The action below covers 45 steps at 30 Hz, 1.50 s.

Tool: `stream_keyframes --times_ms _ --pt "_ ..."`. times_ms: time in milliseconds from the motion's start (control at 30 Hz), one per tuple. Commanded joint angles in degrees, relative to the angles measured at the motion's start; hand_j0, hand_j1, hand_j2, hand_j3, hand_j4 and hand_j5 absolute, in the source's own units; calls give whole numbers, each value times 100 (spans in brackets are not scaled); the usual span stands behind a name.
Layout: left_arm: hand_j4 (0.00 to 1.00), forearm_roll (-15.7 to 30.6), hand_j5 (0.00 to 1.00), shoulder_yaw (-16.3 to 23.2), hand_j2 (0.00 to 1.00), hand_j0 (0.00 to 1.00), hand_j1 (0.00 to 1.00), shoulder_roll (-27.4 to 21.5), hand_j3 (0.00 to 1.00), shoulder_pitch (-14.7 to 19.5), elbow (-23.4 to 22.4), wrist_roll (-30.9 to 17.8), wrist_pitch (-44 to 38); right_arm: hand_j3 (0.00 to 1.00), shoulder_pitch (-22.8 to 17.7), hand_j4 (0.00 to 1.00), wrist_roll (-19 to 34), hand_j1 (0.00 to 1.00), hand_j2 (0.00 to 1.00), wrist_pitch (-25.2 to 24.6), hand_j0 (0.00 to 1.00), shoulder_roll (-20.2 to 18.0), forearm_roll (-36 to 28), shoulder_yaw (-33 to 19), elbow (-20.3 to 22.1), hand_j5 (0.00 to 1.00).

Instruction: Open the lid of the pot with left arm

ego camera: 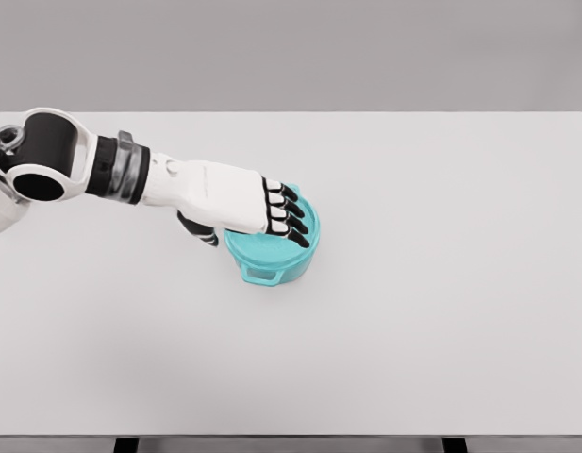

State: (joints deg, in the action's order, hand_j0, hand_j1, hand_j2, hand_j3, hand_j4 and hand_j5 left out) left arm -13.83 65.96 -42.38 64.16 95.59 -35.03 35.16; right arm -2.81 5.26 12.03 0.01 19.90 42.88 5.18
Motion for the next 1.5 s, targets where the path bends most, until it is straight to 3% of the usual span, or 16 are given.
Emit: stream_keyframes --times_ms 0,200,600,667,833,967,1467 --pt "100 20 100 75 100 100 100 20 100 17 21 3 -16 100 0 100 1 100 100 1 100 -1 -3 1 1 100" --pt "100 64 100 49 100 100 100 46 100 79 30 3 -16 100 0 100 1 100 100 1 100 -1 -3 1 1 100" --pt "100 12 100 -136 100 100 100 274 100 88 -365 3 -16 100 0 100 1 100 100 1 100 -1 -3 1 1 100" --pt "98 3 98 -127 98 98 98 327 98 106 -612 3 -16 100 0 100 1 100 100 1 100 -1 5 1 1 100" --pt "90 -120 90 -127 90 90 90 582 90 114 -726 3 -16 100 0 100 1 100 100 1 100 -1 -3 1 1 100" --pt "89 -147 89 -110 89 89 89 652 89 114 -919 3 -16 100 0 100 1 100 100 1 100 -1 5 1 1 100" --pt "83 -305 83 31 83 83 83 661 83 35 -998 3 -16 100 0 100 1 100 100 1 100 -1 5 1 1 100"
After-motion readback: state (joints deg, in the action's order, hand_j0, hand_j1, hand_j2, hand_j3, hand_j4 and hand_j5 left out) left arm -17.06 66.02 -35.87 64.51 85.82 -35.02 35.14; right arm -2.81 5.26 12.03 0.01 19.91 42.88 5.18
